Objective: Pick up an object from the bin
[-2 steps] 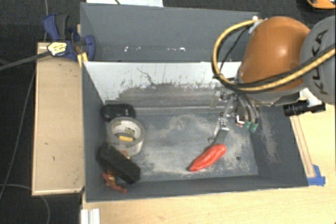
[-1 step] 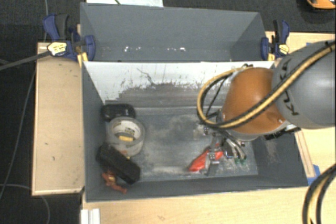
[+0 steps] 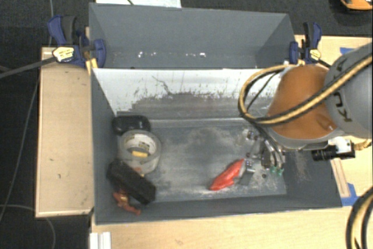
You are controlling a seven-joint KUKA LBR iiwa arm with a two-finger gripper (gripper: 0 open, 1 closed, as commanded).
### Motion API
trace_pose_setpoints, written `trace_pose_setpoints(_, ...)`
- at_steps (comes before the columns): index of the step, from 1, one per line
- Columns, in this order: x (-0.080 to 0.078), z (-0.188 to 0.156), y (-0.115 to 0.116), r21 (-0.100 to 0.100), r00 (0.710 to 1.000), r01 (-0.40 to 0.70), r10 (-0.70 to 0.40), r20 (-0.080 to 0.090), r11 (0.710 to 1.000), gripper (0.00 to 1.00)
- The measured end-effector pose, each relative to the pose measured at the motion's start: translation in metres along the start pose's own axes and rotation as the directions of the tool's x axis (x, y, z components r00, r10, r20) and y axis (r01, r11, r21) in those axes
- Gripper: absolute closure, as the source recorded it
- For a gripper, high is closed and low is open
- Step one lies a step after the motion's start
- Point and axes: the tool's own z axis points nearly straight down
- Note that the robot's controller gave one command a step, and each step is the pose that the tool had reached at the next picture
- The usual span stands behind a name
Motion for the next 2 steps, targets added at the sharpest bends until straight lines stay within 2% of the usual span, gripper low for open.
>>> trace_pose_setpoints(1,-0.003,0.033,0.015,-0.002,0.956,0.295,-0.295,-0.012,0.956,0.00)
trace_pose_setpoints(2,0.017,0.074,0.016,0.001,0.998,0.066,-0.066,0.001,0.998,0.00)
